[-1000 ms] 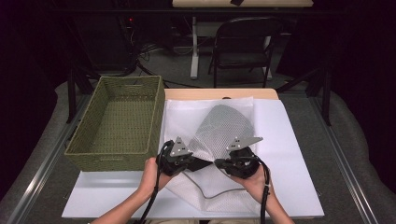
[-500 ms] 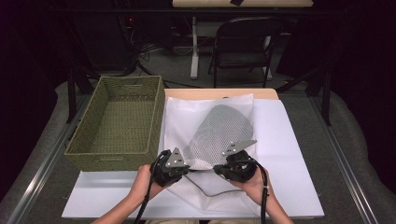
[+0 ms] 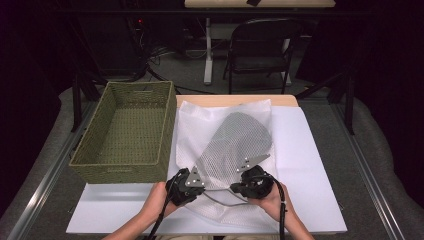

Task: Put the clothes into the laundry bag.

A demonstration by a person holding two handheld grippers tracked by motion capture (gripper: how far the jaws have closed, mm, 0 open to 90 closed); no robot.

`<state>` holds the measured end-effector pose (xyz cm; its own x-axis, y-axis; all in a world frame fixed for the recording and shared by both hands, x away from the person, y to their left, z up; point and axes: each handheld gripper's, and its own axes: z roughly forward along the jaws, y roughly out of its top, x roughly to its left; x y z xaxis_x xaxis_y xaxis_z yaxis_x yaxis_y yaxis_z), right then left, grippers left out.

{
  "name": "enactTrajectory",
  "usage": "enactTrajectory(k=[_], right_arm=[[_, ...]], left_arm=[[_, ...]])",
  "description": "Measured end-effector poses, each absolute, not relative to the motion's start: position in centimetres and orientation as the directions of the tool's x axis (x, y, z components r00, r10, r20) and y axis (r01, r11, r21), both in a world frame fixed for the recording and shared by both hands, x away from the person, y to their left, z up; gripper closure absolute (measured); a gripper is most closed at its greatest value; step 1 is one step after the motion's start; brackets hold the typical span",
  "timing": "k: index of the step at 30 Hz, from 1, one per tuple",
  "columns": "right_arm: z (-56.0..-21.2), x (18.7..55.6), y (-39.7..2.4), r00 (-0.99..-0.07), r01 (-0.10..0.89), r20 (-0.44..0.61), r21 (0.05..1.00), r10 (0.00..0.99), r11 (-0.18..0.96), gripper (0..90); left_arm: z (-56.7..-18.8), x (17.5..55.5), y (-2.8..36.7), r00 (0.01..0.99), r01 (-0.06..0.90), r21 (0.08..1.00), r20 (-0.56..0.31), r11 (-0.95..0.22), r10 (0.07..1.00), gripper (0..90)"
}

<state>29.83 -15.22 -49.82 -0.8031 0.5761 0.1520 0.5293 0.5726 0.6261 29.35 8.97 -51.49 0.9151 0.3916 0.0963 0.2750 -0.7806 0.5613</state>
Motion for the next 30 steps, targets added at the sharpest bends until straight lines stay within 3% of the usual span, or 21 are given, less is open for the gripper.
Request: enactTrajectory(k=[3, 7, 10, 13, 18, 21, 30], right_arm=[[-50.1, 29.8, -15.1, -0.805, 0.531, 0.155, 0.619, 0.573, 0.579, 90.0], [-49.9, 29.8, -15.3, -0.803, 0.532, 0.159, 0.626, 0.574, 0.571, 90.0], [-49.8, 29.8, -15.4, -0.802, 0.532, 0.166, 0.633, 0.574, 0.562, 90.0], [-49.8, 29.8, -15.3, -0.797, 0.537, 0.166, 0.635, 0.581, 0.555, 90.0], [-49.7, 29.8, -15.3, -0.799, 0.532, 0.162, 0.642, 0.58, 0.553, 90.0], [-49.6, 29.7, -15.2, -0.801, 0.528, 0.161, 0.643, 0.576, 0.555, 90.0], [-49.3, 29.3, -15.2, -0.824, 0.504, 0.154, 0.64, 0.546, 0.58, 90.0]], left_arm=[[-51.6, 29.3, 9.1, 0.901, 0.275, 0.582, 0.121, -0.765, 0.416, 80.2], [-51.3, 29.2, 9.1, 0.862, 0.256, 0.588, 0.221, -0.767, 0.456, 55.0], [-51.5, 29.1, 8.9, 0.856, 0.257, 0.582, 0.234, -0.772, 0.461, 47.5], [-52.2, 29.3, 8.6, 0.847, 0.257, 0.583, 0.248, -0.771, 0.47, 50.3], [-52.5, 29.7, 9.0, 0.853, 0.257, 0.613, 0.218, -0.747, 0.473, 76.0], [-52.4, 29.7, 9.2, 0.855, 0.254, 0.624, 0.211, -0.739, 0.473, 86.5], [-51.8, 29.5, 10.1, 0.884, 0.286, 0.637, 0.113, -0.716, 0.453, 89.5]])
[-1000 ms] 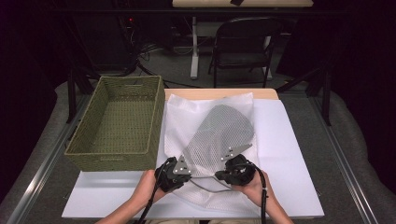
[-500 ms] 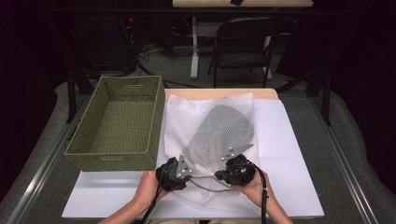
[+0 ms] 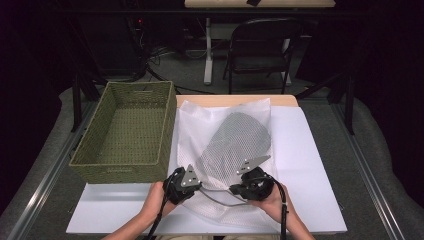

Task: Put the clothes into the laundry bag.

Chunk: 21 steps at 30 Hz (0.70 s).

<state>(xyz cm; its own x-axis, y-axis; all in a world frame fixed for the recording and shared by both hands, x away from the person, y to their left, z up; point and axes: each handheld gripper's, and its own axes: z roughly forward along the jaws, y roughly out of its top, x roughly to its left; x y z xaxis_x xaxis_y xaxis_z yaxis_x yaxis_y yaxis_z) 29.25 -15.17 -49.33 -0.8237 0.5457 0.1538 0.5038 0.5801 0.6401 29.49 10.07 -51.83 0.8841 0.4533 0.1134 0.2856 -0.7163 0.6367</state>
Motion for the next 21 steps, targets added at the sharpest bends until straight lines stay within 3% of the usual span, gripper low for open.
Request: enactTrajectory(k=[10, 16, 21], right_arm=[[-49.8, 28.9, -14.8, -0.845, 0.491, 0.153, 0.6, 0.512, 0.632, 89.9], [-51.0, 29.4, -14.3, -0.844, 0.494, 0.129, 0.564, 0.521, 0.661, 88.2], [-52.4, 30.2, -14.1, -0.819, 0.52, 0.088, 0.531, 0.567, 0.669, 87.8]], left_arm=[[-52.2, 28.1, 10.4, 0.918, 0.263, 0.573, 0.098, -0.776, 0.384, 89.5], [-53.0, 28.7, 10.0, 0.907, 0.274, 0.556, 0.122, -0.785, 0.404, 89.1], [-53.5, 29.8, 9.8, 0.879, 0.329, 0.549, 0.119, -0.768, 0.462, 78.7]])
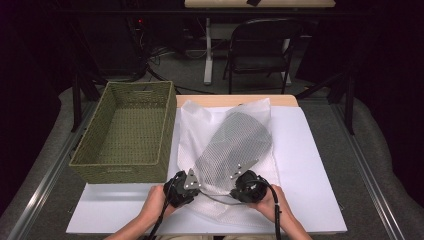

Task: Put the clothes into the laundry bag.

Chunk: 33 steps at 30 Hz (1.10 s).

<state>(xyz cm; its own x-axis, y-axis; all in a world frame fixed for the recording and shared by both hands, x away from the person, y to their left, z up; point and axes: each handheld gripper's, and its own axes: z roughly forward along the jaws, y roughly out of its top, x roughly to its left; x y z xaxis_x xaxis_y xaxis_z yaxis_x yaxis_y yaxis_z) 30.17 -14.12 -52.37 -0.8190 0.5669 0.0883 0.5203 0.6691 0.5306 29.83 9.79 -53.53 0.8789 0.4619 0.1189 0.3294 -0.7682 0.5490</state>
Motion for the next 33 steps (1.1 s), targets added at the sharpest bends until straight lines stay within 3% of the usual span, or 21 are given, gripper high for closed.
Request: enactTrajectory(k=[1, 6, 10, 16, 17, 23, 33], right_arm=[[-52.5, 30.3, -14.1, -0.815, 0.523, 0.084, 0.531, 0.573, 0.667, 87.3], [-52.6, 30.5, -14.6, -0.803, 0.531, 0.081, 0.547, 0.591, 0.647, 77.8], [-52.0, 30.3, -15.0, -0.807, 0.53, 0.084, 0.541, 0.585, 0.653, 64.8], [-50.6, 29.6, -15.3, -0.815, 0.512, 0.078, 0.561, 0.574, 0.651, 43.7], [-50.4, 29.4, -15.2, -0.814, 0.513, 0.083, 0.564, 0.575, 0.646, 40.0], [-49.8, 28.7, -14.9, -0.814, 0.502, 0.061, 0.576, 0.578, 0.646, 18.2], [-49.7, 27.8, -15.7, -0.79, 0.511, 0.045, 0.598, 0.611, 0.617, 14.2]], left_arm=[[-53.5, 30.0, 9.8, 0.876, 0.34, 0.544, 0.112, -0.767, 0.469, 72.4], [-52.8, 29.8, 10.5, 0.867, 0.363, 0.537, 0.105, -0.761, 0.487, 57.4], [-51.9, 29.3, 11.3, 0.858, 0.388, 0.515, 0.1, -0.764, 0.503, 39.4], [-51.7, 28.5, 13.8, 0.832, 0.454, 0.525, 0.041, -0.72, 0.554, 30.0], [-51.8, 28.5, 14.0, 0.824, 0.46, 0.524, 0.048, -0.717, 0.565, 24.9], [-51.9, 28.7, 15.1, 0.803, 0.496, 0.52, 0.031, -0.696, 0.595, 20.0], [-52.9, 28.8, 15.2, 0.791, 0.513, 0.501, 0.039, -0.697, 0.61, 17.8]])
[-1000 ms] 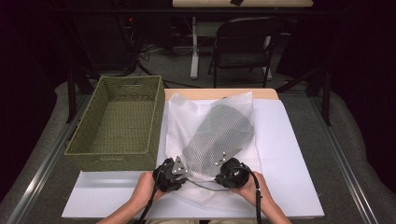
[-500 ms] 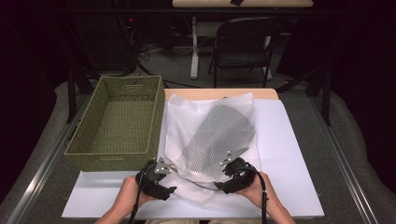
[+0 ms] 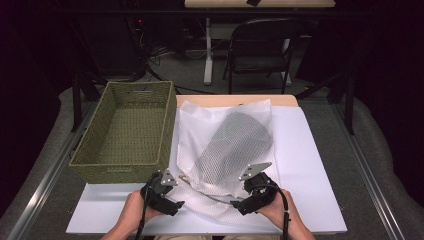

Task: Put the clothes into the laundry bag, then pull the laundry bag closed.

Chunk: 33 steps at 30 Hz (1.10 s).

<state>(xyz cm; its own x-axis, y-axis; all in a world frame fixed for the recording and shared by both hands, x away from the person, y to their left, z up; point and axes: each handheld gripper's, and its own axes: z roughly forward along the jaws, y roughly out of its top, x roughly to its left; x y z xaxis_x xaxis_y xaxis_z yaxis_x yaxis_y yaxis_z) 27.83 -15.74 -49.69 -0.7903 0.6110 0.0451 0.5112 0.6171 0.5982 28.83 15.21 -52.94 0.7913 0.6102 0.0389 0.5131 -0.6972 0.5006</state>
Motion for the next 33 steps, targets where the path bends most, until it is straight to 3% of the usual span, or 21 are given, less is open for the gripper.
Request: enactTrajectory(k=[17, 23, 30, 33], right_arm=[[-50.0, 28.1, -15.6, -0.793, 0.505, 0.034, 0.595, 0.608, 0.625, 15.2], [-50.1, 28.2, -15.7, -0.793, 0.506, 0.039, 0.597, 0.608, 0.622, 15.4], [-50.5, 28.5, -15.9, -0.793, 0.529, 0.113, 0.615, 0.598, 0.585, 17.2], [-50.7, 28.7, -16.0, -0.793, 0.532, 0.121, 0.613, 0.597, 0.584, 17.3]], left_arm=[[-54.1, 29.4, 15.0, 0.777, 0.532, 0.486, 0.046, -0.693, 0.628, 27.9], [-54.3, 29.5, 15.2, 0.786, 0.529, 0.507, 0.009, -0.68, 0.618, 42.5], [-54.3, 29.1, 15.2, 0.806, 0.497, 0.531, 0.011, -0.687, 0.592, 71.5], [-54.3, 29.3, 15.4, 0.802, 0.5, 0.536, 0.01, -0.68, 0.597, 79.2]])
